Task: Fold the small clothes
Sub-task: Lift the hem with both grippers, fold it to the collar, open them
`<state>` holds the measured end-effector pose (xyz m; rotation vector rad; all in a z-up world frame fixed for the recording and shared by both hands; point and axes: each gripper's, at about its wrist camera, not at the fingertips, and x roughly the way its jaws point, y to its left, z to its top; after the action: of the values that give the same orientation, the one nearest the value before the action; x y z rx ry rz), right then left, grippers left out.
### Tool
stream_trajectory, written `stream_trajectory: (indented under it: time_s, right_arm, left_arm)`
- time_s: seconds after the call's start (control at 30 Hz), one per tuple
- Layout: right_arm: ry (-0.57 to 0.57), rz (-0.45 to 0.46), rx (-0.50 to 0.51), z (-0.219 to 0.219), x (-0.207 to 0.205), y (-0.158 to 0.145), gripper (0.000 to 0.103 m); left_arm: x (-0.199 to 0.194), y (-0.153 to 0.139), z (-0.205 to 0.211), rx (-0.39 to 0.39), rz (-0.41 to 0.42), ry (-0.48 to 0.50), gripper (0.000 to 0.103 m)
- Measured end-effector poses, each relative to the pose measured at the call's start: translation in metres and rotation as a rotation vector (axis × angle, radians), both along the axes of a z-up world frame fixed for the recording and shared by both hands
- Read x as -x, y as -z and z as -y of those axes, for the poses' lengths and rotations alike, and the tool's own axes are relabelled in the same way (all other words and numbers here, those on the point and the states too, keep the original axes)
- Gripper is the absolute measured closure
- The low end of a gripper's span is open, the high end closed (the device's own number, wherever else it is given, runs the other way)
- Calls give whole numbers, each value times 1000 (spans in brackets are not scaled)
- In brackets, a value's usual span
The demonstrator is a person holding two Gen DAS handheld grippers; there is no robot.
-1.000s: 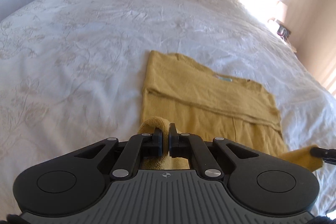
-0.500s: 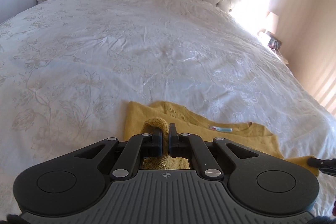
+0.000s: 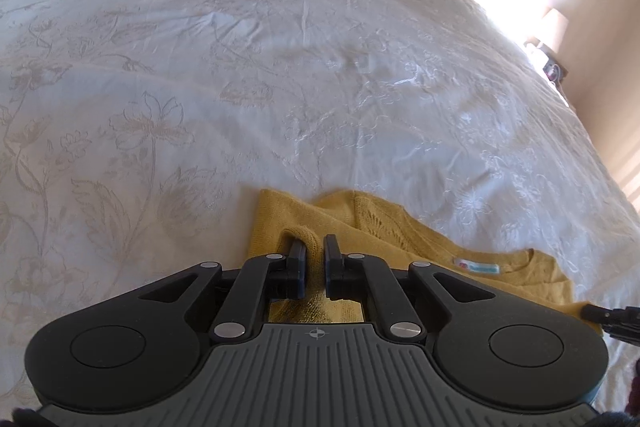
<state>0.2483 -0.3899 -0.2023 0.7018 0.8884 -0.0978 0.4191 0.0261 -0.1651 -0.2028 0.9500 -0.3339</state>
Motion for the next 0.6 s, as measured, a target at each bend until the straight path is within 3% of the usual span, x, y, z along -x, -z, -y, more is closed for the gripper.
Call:
stream_trajectory:
  time_s: [0.03,0.1,0.17,0.23,0.27,0.4,0.6]
  right_arm:
    - [7,-2,8,2,-1,1,71]
    - [15,3,30,4,-1,0,54]
    - [12,18,77,3,2,-6,47]
    - [8,39,138,-1,9,-14,32]
    - [1,51,155,-3,13,-17,25]
    - [-41,55,224,-19,26,-27,25]
    - [-161,19,261,-58,38,-19,25]
  left_arm:
    - [-4,4,-1,2,-18,-3,73]
    - [-6,6,-3,-3,-20,-9,52]
    - [-4,1,-3,-23,13,-10,42]
    - [2,-7,-1,-54,49,3,34]
    - [8,-13,1,-75,68,17,32]
    - [37,-26,16,-130,115,97,31]
    - [86,-8,44,-175,53,222,31]
